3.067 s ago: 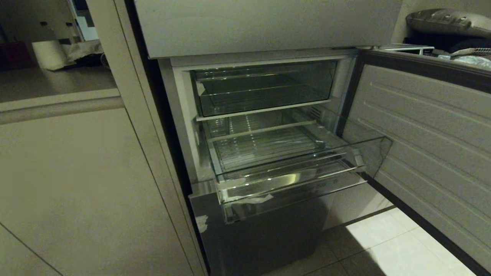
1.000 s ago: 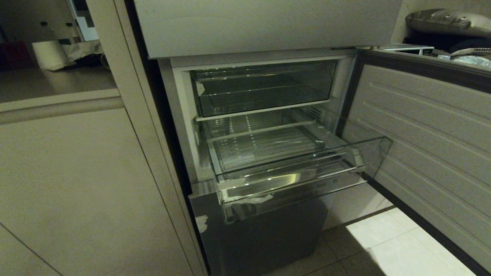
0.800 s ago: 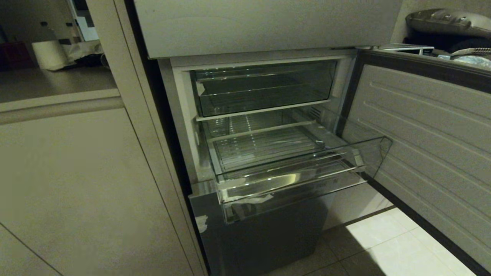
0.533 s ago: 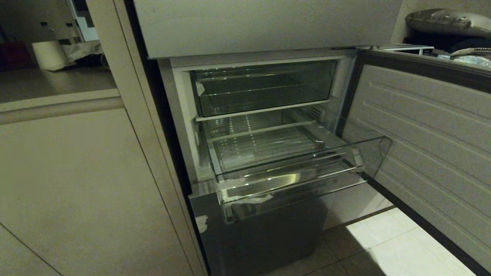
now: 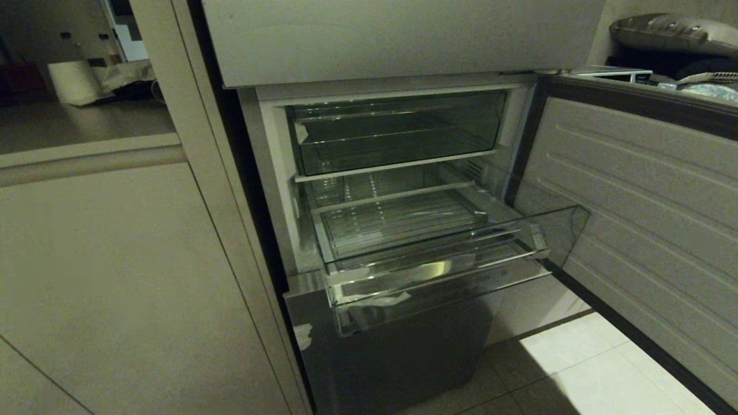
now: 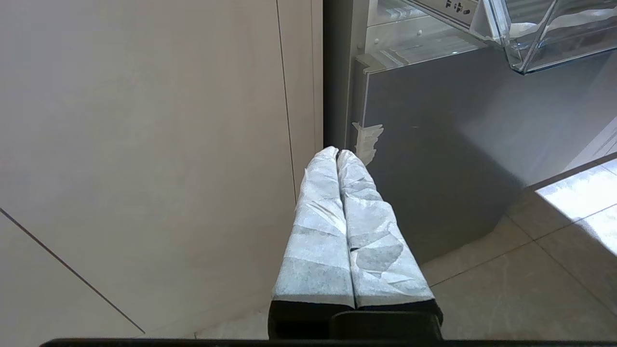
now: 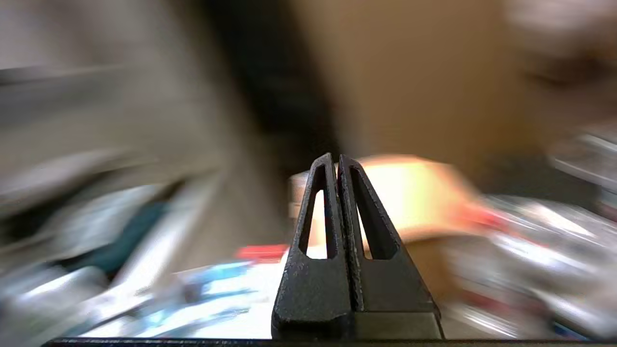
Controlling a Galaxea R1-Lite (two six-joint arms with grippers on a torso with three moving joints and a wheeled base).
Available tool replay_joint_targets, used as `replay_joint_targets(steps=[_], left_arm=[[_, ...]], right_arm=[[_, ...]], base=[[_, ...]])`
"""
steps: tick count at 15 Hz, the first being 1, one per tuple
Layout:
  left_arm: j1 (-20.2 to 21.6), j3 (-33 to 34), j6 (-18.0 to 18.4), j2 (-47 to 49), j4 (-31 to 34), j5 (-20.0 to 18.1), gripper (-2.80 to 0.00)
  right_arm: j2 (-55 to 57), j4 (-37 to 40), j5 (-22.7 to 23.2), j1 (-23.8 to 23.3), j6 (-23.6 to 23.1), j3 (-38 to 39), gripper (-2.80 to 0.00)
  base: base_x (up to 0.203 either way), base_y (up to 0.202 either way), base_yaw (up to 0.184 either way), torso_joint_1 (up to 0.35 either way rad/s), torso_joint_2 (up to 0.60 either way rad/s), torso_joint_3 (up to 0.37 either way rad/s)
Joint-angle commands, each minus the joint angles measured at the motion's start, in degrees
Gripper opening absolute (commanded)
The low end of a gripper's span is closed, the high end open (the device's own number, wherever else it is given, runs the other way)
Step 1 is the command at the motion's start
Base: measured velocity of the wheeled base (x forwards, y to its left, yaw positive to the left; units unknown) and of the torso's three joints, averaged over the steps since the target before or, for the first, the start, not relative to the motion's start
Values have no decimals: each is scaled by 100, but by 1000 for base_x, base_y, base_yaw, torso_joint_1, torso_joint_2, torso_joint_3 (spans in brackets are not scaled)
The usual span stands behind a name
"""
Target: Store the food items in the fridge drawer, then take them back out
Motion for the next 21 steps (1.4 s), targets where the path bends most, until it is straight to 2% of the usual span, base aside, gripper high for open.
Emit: replay_joint_targets(steps=[1, 4, 6, 8, 9, 11, 12, 13, 14, 16, 21], left_arm=[[0, -1, 0, 8, 1, 1, -280], [5, -1, 0, 8, 1, -2, -280], [-2, -1, 0, 8, 1, 1, -280], [4, -1, 0, 8, 1, 1, -280], [4, -1, 0, 8, 1, 1, -280], [-4, -1, 0, 8, 1, 1, -280], [-4, -1, 0, 8, 1, 1, -280], [2, -1, 0, 8, 1, 1, -280], [3, -1, 0, 8, 1, 1, -280], [2, -1, 0, 8, 1, 1, -280], [4, -1, 0, 8, 1, 1, -280]], right_arm=[[-980, -26, 83, 1173, 94, -173, -280], [-1701, -29, 113, 3458, 4, -51, -280], [-2362, 234, 104, 5415, -392, 97, -280], [-3118, 923, 101, 7355, -1044, 249, -280], [-3438, 1408, 95, 8160, -1325, 304, -280], [-3959, 2929, 60, 9625, -1780, 402, -280], [-4075, 3804, -70, 10147, -1926, 484, -280], [-4063, 4394, -408, 10569, -2024, 665, -280], [-3927, 4656, -818, 10805, -2071, 954, -280], [-3357, 4818, -1214, 11064, -2036, 1519, -280], [-2001, 4848, -1249, 11766, -1804, 2231, -280]], base=[[0, 0, 0, 0, 0, 0], [0, 0, 0, 0, 0, 0], [0, 0, 0, 0, 0, 0], [0, 0, 0, 0, 0, 0], [0, 0, 0, 0, 0, 0], [0, 0, 0, 0, 0, 0], [0, 0, 0, 0, 0, 0], [0, 0, 0, 0, 0, 0], [0, 0, 0, 0, 0, 0], [0, 0, 0, 0, 0, 0], [0, 0, 0, 0, 0, 0]])
